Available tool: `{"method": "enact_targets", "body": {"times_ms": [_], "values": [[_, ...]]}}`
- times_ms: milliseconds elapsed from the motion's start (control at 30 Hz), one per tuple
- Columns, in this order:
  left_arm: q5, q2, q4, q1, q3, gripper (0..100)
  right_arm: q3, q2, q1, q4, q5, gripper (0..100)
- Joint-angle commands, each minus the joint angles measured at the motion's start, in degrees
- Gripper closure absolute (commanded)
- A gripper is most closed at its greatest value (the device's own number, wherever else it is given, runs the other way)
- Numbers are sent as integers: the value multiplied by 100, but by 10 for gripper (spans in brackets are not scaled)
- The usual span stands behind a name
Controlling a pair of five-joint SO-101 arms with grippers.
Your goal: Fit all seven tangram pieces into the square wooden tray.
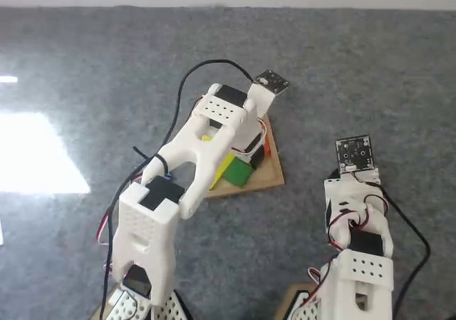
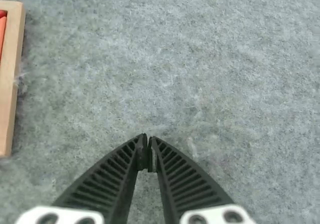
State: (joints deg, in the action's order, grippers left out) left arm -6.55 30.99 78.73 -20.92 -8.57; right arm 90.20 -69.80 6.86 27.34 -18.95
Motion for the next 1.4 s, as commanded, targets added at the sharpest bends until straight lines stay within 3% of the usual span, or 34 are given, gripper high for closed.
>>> {"method": "enact_targets", "body": {"times_ms": [0, 200, 400, 600, 1133, 1367], "values": [[-237, -185, 343, -9, -259, 792, -53, -154, 57, -145, -53, 992], [-387, -1143, 782, 0, 576, 798, -53, -154, 57, -145, -62, 992], [-431, -2927, 237, 0, 2079, 798, -53, -154, 57, -145, -62, 992], [-624, -2743, -615, 237, 3266, 798, -53, -154, 57, -145, -62, 992], [-580, -1169, -870, 404, 1815, 798, -53, -154, 48, -145, -62, 992], [-598, -1240, -273, 387, 1420, 798, -53, -154, 48, -145, -62, 992]]}}
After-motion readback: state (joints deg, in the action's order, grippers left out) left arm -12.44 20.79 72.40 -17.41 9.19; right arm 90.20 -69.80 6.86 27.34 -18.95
